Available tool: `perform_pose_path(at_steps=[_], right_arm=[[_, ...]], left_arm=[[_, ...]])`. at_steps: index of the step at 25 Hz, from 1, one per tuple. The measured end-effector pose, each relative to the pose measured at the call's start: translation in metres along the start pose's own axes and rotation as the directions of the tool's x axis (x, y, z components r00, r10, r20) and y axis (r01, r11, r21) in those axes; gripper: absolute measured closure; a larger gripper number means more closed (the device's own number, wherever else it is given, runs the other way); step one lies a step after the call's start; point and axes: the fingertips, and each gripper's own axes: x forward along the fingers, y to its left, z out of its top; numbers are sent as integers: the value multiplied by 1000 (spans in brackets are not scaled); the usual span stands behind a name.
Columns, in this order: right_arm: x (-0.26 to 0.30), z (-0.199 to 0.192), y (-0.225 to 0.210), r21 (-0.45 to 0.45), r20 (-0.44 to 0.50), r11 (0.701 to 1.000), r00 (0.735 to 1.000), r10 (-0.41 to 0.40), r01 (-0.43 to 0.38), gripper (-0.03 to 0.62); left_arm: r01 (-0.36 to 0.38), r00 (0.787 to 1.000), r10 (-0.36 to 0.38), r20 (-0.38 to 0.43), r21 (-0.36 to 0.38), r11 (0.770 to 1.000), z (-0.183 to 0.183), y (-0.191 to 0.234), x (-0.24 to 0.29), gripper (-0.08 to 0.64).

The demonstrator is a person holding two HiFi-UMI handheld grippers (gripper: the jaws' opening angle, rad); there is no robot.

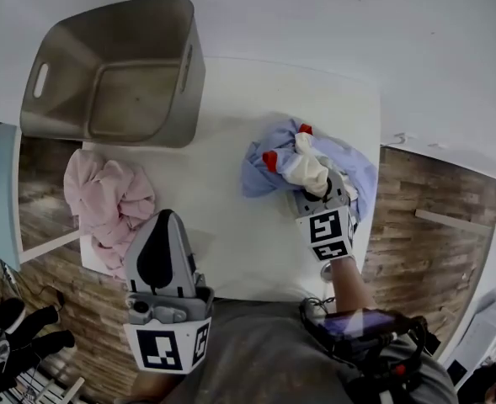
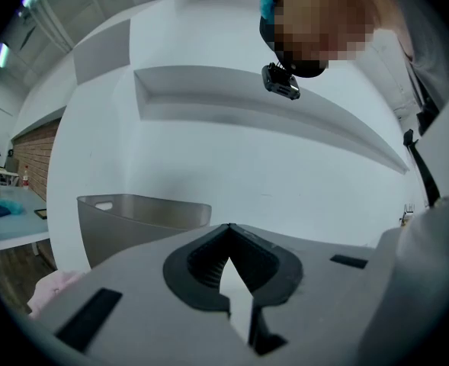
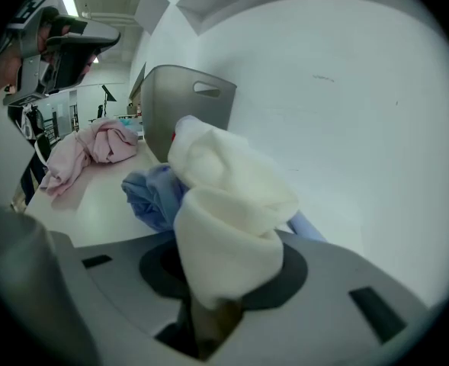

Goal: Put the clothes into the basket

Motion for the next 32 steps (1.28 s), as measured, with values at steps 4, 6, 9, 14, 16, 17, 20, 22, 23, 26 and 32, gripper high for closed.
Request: perform_pose_path(at_steps=[4,6,9,14,16,17,20,22,23,26,32], right_arm=[[-7,9,-8,41,61,999,998,-31,29,462],[-16,17,-10,62,90,997,995,-46,41,463],[-35,29,-10,96,128,994,989,-72,60,465],[-66,70,-15,165,234,983,965,-120,82,466],[-78,87,-14,173,268,981,955,-127,82,467],[-83,95,-13,178,283,981,950,-129,80,467],[-97,121,-10,200,327,977,935,-135,72,468],[-106,139,-9,208,360,976,922,-143,70,468],[-112,148,-8,212,375,975,915,-145,68,468],[-126,175,-3,221,418,974,896,-149,58,466],[-140,231,9,219,488,975,861,-143,38,466]], left_arm=[[-3,999,3,50,8,1000,9,1,-10,552],[4,998,-4,69,5,1000,13,1,-18,552],[24,996,-23,86,-10,1000,21,2,-29,552],[51,989,-53,140,16,999,43,5,-38,552],[54,986,-56,159,19,998,51,8,-41,552],[55,984,-58,169,20,998,55,11,-42,552],[58,978,-62,197,22,998,65,21,-46,552],[58,975,-62,213,26,998,73,29,-50,552],[56,974,-61,216,28,998,76,32,-51,552],[51,979,-58,197,41,998,81,44,-56,552],[46,977,-54,205,47,998,98,74,-61,552]])
